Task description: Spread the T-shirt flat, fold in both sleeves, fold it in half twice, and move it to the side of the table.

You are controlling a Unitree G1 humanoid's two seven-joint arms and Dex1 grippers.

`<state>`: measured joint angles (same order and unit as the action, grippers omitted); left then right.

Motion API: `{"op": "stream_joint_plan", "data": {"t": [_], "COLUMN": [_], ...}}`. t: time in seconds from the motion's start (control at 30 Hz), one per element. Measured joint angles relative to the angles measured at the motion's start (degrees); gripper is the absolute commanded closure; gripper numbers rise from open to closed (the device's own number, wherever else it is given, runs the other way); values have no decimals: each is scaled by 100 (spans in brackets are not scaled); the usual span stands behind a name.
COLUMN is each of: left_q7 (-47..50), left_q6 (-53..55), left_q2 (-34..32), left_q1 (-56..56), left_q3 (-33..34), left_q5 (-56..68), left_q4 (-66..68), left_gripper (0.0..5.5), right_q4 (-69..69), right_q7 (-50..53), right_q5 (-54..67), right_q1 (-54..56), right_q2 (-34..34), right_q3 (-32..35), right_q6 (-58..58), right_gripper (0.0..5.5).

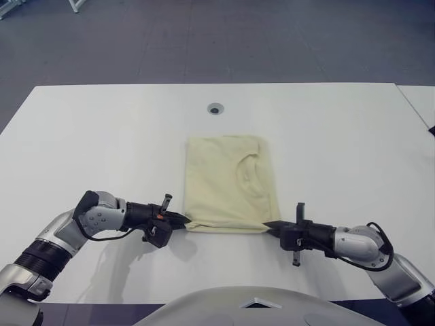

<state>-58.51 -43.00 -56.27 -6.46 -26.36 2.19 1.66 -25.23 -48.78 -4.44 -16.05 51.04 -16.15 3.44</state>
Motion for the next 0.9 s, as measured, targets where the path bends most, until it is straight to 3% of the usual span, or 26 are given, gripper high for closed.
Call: {"op": "stream_joint_plan", "data": {"t": [0.2,0.4,0.63,0.7,0.9], "left_q7": [-987,-1758,-2346,-2426,-2790], "left_q6": [855,1546,2705,3194,4262], "left_q2": [-748,-1637,-2547,-2391,-871], "left_q1": [338,1425,2311,1890,-613], "left_q3": [217,534,1428,1469,1059], "left_q5": [1571,2638,4031,4213,3625], "left_q4": [-1087,-2168,-3087,-3029,-1467], "left_gripper": [547,547,547,547,547], "right_q4": [-1028,-2013,-2250,-1972,-519], "right_q7": [-978,-1524,-1884,-1788,-1320], "right_q5": [1680,3892,5127,5098,4204], "right_q1": [-72,-273,-417,2,1968], "right_q2": [556,1082,1395,1352,637], "right_q3": [556,1353,2021,1971,1229], "right_q6": [-1706,-3454,-4131,-4159,-4016], "right_gripper": [545,545,545,545,545]}}
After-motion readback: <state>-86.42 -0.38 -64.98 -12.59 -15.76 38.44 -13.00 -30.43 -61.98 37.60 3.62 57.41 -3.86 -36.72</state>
